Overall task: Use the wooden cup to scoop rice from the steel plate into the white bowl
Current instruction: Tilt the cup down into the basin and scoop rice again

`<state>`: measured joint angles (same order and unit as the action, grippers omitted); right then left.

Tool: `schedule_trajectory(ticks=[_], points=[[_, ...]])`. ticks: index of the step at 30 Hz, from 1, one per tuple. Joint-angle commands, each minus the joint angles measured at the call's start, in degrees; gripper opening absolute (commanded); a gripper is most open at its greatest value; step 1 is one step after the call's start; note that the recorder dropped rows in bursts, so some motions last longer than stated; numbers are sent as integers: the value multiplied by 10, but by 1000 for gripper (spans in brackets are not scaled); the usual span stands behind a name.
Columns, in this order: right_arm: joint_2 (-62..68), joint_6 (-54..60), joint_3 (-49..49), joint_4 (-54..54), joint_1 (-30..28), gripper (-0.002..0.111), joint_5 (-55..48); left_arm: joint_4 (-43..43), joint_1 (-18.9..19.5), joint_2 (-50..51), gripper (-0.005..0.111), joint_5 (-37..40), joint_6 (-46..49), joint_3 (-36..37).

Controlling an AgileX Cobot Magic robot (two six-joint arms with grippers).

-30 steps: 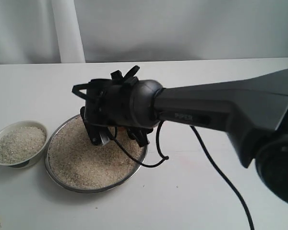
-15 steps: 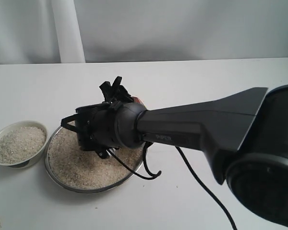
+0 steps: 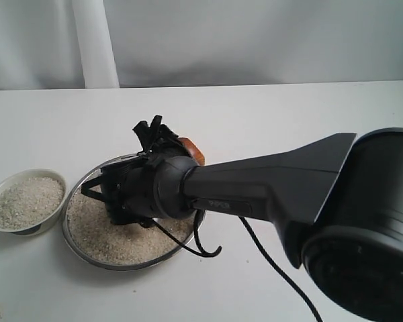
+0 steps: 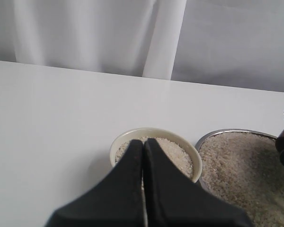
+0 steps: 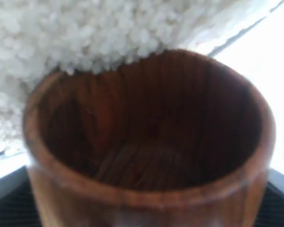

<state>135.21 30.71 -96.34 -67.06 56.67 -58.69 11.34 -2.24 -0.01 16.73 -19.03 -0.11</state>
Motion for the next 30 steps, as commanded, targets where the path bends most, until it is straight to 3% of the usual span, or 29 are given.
schedule_trajectory(ticks=[1,30], points=[[1,-2,-1,42,14,0,60,1,-1,0,0,-4,-2,1],[12,-3,-1,265,-1,0,190,1,-1,0,0,-4,-2,1]])
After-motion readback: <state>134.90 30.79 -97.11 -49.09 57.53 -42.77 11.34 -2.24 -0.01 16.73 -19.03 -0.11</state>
